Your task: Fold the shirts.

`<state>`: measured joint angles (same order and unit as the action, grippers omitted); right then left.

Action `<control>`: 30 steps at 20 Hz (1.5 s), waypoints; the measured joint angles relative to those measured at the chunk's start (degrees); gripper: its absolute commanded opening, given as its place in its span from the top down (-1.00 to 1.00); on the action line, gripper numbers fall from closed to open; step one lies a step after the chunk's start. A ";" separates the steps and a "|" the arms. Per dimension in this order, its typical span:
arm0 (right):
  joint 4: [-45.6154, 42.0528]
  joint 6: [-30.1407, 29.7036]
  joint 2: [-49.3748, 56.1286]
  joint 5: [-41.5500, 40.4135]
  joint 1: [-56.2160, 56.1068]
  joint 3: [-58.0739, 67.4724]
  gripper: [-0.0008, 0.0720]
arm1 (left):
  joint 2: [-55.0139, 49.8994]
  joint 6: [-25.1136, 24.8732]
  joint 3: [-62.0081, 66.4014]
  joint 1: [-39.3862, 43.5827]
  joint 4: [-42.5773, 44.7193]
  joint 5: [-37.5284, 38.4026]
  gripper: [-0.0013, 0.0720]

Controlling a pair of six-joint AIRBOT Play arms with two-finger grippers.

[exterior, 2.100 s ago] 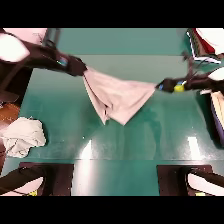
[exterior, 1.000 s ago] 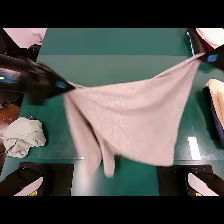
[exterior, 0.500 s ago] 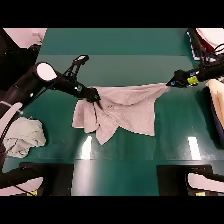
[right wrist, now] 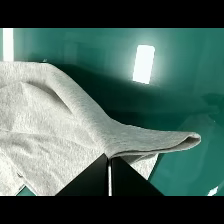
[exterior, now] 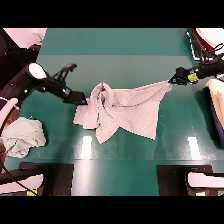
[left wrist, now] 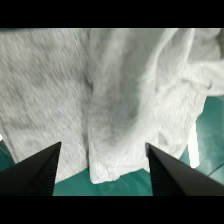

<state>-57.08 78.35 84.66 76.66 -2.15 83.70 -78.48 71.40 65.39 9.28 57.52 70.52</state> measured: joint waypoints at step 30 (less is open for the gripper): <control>0.11 -0.46 -29.51 -0.90 9.14 19.52 0.95 | 30.14 9.11 46.60 6.58 31.32 0.17 0.90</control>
<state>-56.97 77.89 55.16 75.77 6.98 103.22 -48.34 80.51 111.98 15.86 88.84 70.70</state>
